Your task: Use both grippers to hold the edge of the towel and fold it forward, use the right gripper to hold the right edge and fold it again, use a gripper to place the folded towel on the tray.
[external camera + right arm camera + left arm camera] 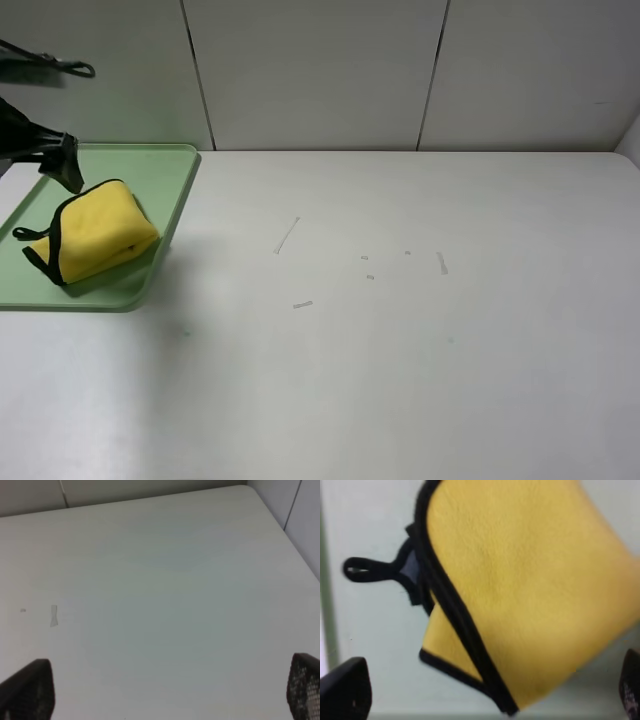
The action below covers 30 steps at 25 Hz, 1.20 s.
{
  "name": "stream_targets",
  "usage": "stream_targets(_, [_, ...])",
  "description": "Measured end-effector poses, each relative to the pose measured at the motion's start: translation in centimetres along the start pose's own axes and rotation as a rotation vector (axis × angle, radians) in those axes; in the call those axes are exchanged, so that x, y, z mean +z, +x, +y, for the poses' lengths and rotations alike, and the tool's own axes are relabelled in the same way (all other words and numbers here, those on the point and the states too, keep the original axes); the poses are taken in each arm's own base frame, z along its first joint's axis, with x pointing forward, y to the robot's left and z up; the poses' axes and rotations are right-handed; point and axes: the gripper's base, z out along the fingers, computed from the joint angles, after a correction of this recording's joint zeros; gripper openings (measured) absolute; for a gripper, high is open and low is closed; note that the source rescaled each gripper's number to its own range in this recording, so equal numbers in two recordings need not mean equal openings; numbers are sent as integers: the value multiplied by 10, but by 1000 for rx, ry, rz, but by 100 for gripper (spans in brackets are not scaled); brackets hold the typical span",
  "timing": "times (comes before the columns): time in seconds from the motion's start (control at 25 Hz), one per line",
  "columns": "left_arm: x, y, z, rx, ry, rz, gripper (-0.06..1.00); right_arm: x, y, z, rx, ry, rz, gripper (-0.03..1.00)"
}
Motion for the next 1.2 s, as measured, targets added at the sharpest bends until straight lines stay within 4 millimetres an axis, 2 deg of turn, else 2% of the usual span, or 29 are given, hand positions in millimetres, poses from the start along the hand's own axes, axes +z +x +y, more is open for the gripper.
stream_targets(0.2, [-55, 15, 0, -20, 5, -57, 100, 0, 0, 0, 0, 0, 0, 100])
stream_targets(0.36, [-96, 37, -1, -6, 3, -54, 100, 0, 0, 0, 0, 0, 0, 100])
stream_targets(0.6, [-137, 69, -4, -1, 15, -31, 100, 0, 0, 0, 0, 0, 0, 100])
stream_targets(0.64, [-149, 80, -6, 3, 27, -23, 100, 0, 0, 0, 0, 0, 0, 100])
stream_targets(0.84, [-167, 96, -10, 0, 55, -80, 100, 0, 0, 0, 0, 0, 0, 100])
stream_targets(0.96, [-172, 105, -12, -4, 70, -99, 100, 0, 0, 0, 0, 0, 0, 100])
stream_targets(1.12, [-178, 130, -18, -9, 90, -136, 100, 0, 0, 0, 0, 0, 0, 100])
stream_targets(1.2, [-178, 151, -22, -2, 103, -156, 100, 0, 0, 0, 0, 0, 0, 100])
